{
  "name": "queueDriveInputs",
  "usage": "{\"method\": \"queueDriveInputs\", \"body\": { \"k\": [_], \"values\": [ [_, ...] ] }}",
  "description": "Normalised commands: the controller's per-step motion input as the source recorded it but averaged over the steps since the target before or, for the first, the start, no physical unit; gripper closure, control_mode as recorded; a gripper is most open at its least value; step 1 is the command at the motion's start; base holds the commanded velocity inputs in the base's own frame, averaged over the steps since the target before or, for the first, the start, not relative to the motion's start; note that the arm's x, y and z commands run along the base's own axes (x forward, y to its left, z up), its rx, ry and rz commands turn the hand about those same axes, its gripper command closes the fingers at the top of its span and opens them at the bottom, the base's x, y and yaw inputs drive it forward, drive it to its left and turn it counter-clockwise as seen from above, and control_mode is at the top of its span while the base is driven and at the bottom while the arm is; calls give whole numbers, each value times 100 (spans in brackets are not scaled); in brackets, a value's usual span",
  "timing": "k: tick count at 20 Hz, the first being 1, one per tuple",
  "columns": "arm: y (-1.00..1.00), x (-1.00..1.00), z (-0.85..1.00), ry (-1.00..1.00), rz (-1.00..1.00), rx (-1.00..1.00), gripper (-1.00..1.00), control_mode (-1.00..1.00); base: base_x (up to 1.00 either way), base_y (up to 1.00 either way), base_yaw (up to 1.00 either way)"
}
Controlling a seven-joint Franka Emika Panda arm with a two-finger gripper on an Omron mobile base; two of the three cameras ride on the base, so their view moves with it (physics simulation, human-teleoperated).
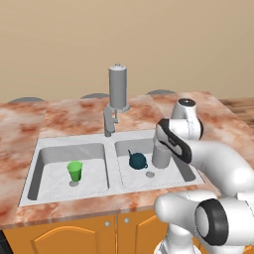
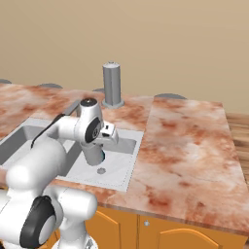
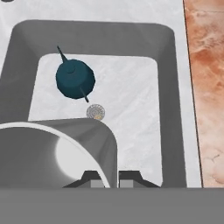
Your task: Pick the glass cup and teapot and place them in the sink. Then turn on the water.
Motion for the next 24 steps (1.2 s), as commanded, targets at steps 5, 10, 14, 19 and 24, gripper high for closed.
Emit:
{"method": "queueDriveInputs", "body": {
  "k": [5,10,14,19,24],
  "values": [
    [0,0,-16,1,0,0,100,-100,0,0,0],
    [0,0,-24,-2,0,0,100,-100,0,0,0],
    [0,0,-27,-5,0,0,100,-100,0,0,0],
    [0,1,-28,-1,0,0,100,-100,0,0,0],
    [0,14,-29,0,0,0,100,-100,0,0,0]
  ]
}}
